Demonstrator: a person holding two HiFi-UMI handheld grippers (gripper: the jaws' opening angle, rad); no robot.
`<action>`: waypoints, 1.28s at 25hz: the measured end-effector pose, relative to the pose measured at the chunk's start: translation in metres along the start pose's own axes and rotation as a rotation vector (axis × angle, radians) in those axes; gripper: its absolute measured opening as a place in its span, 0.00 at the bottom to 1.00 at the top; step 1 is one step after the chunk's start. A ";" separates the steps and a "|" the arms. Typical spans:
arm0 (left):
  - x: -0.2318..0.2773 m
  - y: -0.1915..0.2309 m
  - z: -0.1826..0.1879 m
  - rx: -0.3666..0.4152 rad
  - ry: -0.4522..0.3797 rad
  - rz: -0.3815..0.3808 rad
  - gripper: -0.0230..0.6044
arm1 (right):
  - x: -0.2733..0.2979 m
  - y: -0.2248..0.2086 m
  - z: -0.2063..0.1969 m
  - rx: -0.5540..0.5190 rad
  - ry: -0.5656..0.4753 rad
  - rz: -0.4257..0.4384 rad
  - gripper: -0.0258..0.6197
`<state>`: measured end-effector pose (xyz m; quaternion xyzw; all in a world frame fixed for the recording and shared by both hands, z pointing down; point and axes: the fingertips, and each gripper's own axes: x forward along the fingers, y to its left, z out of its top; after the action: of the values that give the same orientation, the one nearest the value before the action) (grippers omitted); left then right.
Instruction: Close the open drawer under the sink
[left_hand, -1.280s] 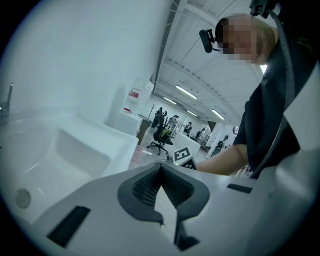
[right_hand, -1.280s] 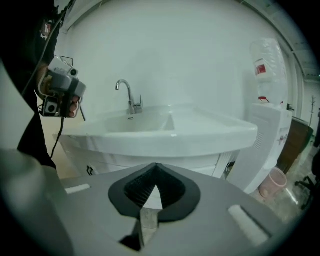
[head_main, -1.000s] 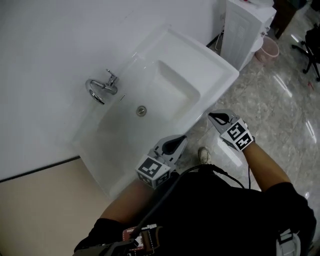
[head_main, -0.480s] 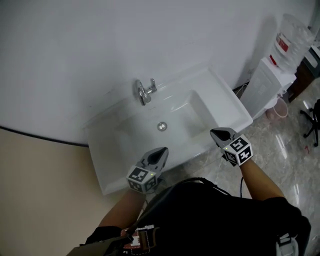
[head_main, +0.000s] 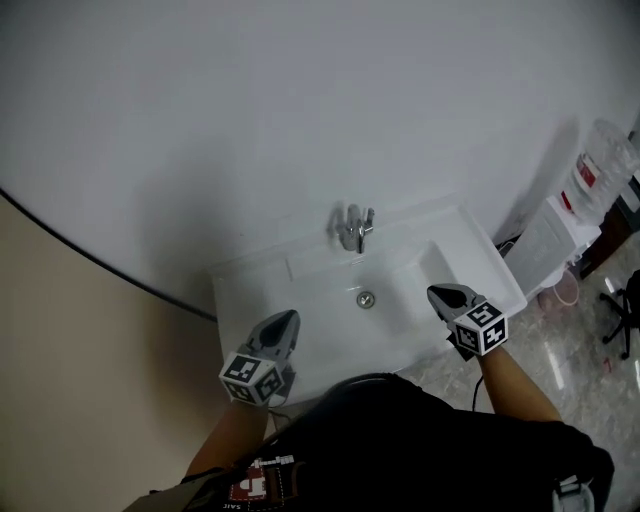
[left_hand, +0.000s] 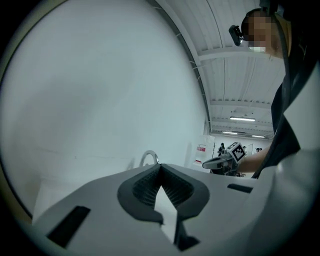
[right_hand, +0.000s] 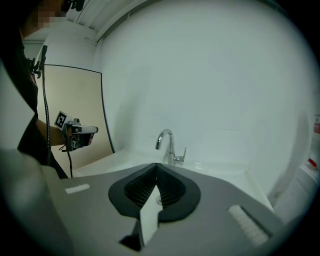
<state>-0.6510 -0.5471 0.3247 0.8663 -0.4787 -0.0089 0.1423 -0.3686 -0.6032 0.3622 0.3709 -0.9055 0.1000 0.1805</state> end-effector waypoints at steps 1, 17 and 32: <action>-0.009 0.011 0.006 0.004 -0.006 0.004 0.04 | 0.007 0.007 0.007 0.002 -0.006 0.003 0.04; -0.061 0.105 0.014 -0.085 -0.039 0.278 0.04 | 0.079 0.022 0.053 -0.038 -0.036 0.165 0.04; -0.014 0.048 0.039 -0.105 -0.145 0.310 0.04 | 0.054 -0.091 0.082 0.151 -0.177 0.178 0.04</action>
<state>-0.7048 -0.5689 0.2974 0.7708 -0.6143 -0.0742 0.1520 -0.3602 -0.7272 0.3131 0.3092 -0.9370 0.1501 0.0622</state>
